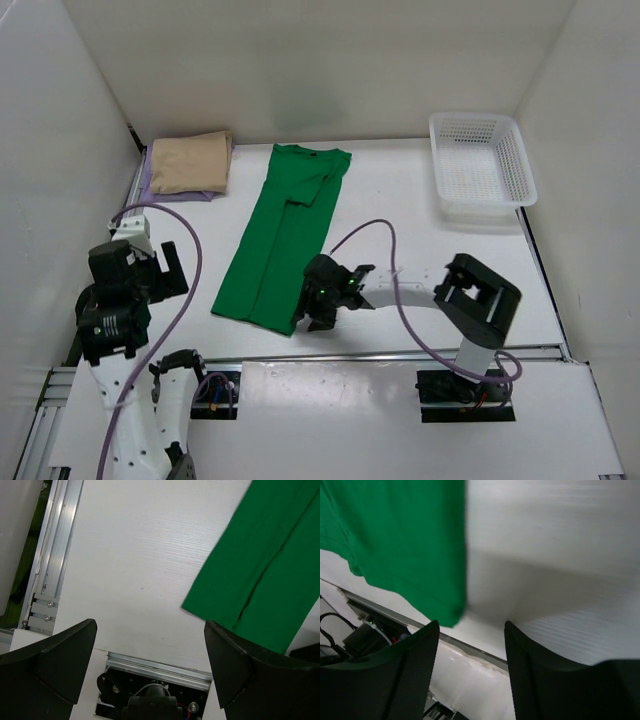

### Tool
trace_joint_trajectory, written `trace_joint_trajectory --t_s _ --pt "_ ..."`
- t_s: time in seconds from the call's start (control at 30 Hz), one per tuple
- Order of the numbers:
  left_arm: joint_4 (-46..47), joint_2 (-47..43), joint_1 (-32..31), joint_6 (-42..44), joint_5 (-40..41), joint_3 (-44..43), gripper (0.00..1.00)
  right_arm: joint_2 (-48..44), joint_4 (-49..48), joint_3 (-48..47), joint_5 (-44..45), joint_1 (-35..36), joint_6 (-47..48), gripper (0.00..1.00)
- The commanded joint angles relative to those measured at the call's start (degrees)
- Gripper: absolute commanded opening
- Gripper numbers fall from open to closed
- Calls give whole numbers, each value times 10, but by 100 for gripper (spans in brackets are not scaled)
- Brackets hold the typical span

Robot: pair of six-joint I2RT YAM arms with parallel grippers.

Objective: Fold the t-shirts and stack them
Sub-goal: Rotate the tshirt 90 degrees

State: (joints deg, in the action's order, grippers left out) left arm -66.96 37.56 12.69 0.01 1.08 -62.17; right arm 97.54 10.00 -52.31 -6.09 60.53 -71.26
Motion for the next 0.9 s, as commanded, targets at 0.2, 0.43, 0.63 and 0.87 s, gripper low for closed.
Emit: trace_joint_trajectory --t_s 0.2,0.43,0.63,0.87 --pt "-65 -53 4 0 17 -44 100 125 -2 -83 11 33 -146 42" --pt "-82 -53 4 0 -12 -30 100 105 13 -54 22 21 -146 0" --pt "-116 26 4 0 -138 11 97 -34 -3 109 27 -6 -58 0" --pt "-18 174 -77 0 -223 -11 89 -145 41 208 35 -11 56 33"
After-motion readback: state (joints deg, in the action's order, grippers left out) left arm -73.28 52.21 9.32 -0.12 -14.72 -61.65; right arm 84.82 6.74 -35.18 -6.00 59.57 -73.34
